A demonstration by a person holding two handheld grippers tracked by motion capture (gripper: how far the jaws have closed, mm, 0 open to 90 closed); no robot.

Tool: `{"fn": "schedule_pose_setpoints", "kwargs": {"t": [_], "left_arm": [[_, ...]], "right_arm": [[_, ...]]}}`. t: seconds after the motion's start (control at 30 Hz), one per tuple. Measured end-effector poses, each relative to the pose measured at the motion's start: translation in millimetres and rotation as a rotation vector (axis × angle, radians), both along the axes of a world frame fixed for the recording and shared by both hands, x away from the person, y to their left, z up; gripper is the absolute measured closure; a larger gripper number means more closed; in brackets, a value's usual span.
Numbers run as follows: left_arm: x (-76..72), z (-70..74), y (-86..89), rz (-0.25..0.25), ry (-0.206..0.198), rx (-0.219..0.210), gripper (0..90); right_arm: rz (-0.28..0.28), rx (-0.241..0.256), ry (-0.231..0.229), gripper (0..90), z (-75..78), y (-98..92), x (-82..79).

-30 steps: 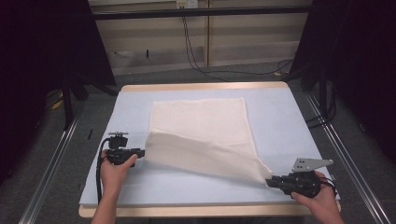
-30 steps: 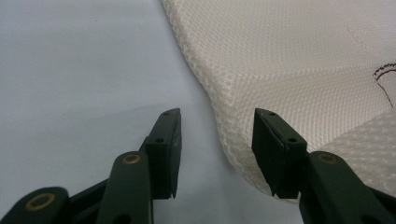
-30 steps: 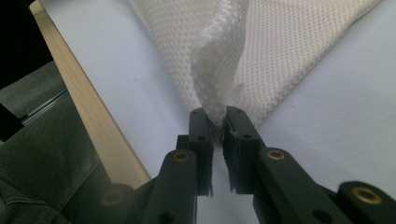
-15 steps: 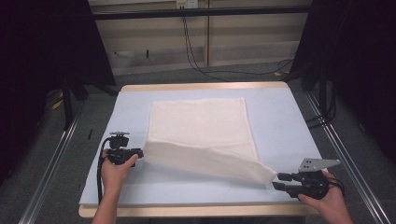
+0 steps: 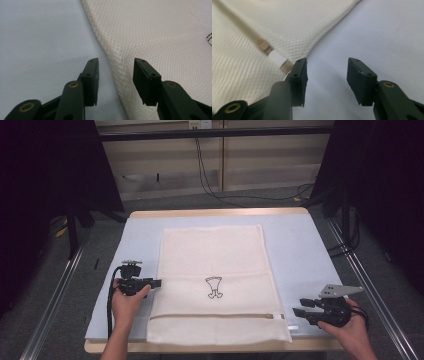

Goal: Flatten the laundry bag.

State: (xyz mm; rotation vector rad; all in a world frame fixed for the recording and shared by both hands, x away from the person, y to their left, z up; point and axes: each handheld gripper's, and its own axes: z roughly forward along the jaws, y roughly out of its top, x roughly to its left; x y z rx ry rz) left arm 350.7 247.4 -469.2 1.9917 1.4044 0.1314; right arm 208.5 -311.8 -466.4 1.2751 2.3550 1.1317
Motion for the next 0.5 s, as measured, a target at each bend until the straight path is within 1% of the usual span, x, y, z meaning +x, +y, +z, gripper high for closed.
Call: {"fn": "schedule_pose_setpoints", "kwargs": {"t": [0.03,0.07,0.1,0.13,0.17,0.2,0.27,0.33,0.4,0.43,0.5], "left_arm": [[0.0,0.6,0.7,-0.006,0.003,0.002,55.4],[-0.6,0.5,-0.3,0.011,-0.005,-0.01,54.9],[-1.2,1.4,0.6,0.012,-0.005,-0.01,54.2],[-1.7,2.2,1.5,0.013,-0.006,-0.01,53.7],[-3.4,3.9,2.7,0.016,-0.01,-0.02,53.4],[-4.4,5.2,4.2,0.01,-0.012,-0.019,52.8],[-7.8,7.7,4.7,0.027,-0.025,-0.037,52.2],[-12.1,9.0,5.5,0.015,-0.027,-0.032,51.5],[-16.0,8.1,4.6,0.015,-0.022,-0.033,50.5],[-17.8,7.5,4.4,0.003,-0.016,-0.031,49.8],[-21.7,6.3,3.1,-0.006,-0.005,-0.032,48.8]], "right_arm": [[-0.013,0.001,0.002,49.6,-0.8,2.3,2.3],[-0.015,0.011,-0.003,49.4,-1.9,4.4,5.0],[-0.029,0.026,-0.004,48.7,-3.0,7.4,7.6],[-0.039,0.028,-0.005,48.7,-3.8,10.0,10.4],[-0.045,0.028,-0.005,48.6,-4.6,12.0,12.5],[-0.054,0.033,-0.001,48.7,-5.7,15.1,15.5],[-0.071,0.045,-0.004,48.8,-6.9,19.9,19.1],[-0.084,0.053,0.001,48.2,-7.9,24.5,22.5],[-0.086,0.056,0.003,48.5,-8.9,29.1,25.9],[-0.086,0.052,0.01,48.5,-9.5,31.5,27.7],[-0.083,0.031,0.014,49.6,-10.8,35.8,31.6]]}}
